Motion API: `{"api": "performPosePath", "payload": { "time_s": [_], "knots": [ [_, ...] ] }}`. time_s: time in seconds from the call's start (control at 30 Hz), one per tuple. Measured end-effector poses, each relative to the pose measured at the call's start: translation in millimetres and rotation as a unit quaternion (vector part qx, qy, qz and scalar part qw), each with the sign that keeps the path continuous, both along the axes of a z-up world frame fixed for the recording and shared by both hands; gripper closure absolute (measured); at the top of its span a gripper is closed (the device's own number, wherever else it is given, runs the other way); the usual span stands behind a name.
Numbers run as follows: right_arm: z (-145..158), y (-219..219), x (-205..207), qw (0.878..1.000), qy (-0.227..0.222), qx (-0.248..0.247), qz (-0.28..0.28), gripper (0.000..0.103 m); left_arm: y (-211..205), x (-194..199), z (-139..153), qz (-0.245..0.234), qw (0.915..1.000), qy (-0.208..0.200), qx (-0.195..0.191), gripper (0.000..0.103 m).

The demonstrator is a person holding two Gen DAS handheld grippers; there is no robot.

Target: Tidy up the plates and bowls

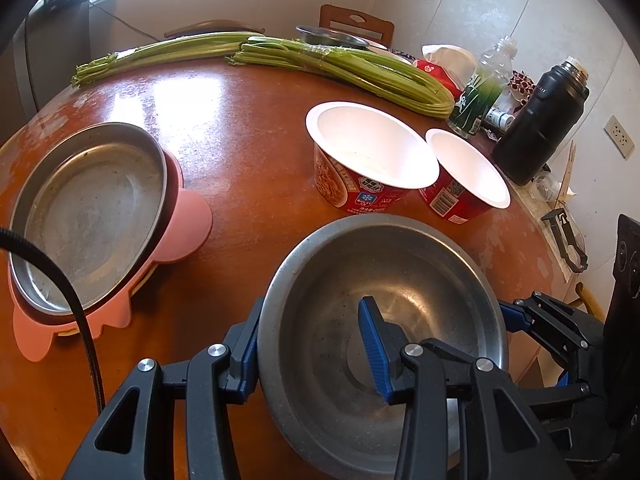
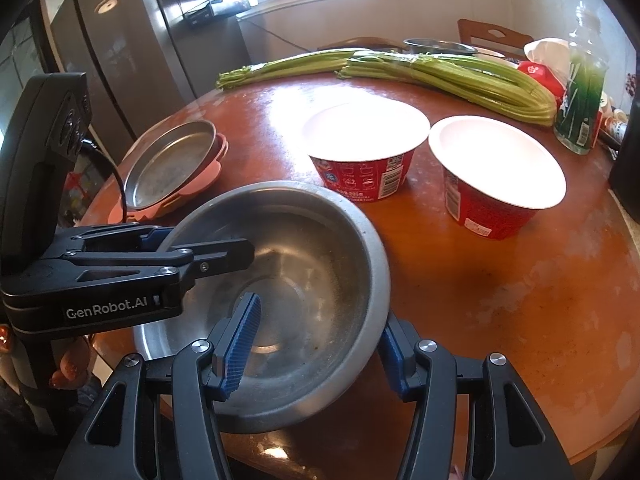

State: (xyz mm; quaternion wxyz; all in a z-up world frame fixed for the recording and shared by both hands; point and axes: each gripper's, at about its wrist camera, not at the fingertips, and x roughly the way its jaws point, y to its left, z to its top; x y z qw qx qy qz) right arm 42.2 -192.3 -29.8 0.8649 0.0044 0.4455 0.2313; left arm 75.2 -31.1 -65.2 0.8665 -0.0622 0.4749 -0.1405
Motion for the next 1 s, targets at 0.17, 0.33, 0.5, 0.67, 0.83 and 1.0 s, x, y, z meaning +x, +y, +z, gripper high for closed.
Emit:
{"api": "performPosePath", "payload": {
  "time_s": [0.17, 0.33, 0.5, 0.67, 0.83, 1.0],
  "knots": [
    [2.4, -5.4, 0.2, 1.0, -0.004, 0.003, -0.012, 0.044, 2.9, -2.3, 3.3, 0.004, 1.0, -0.006, -0.001, 0.059],
    [7.1, -9.3, -0.1, 1.0, -0.014, 0.01, -0.021, 0.044, 4.7, -3.9, 7.9, 0.009, 0.9999, -0.013, 0.002, 0.059],
    [13.0, -14.3, -1.1, 0.999, -0.023, 0.026, -0.026, 0.04, 6.6, -5.5, 13.9, 0.014, 0.9996, -0.023, 0.004, 0.059],
    [19.5, -17.7, -1.5, 0.998, -0.036, 0.033, -0.031, 0.037, 8.1, -6.1, 18.1, 0.017, 0.9994, -0.029, 0.006, 0.059],
    [24.2, -19.5, -1.2, 0.998, -0.047, 0.039, -0.034, 0.035, 7.8, -5.5, 21.8, 0.02, 0.9991, -0.035, 0.011, 0.059],
    [26.3, -19.1, 7.2, 0.997, -0.046, 0.043, -0.042, 0.031, 4.3, -4.4, 24.8, 0.015, 0.999, -0.04, 0.017, 0.059]
  ]
}}
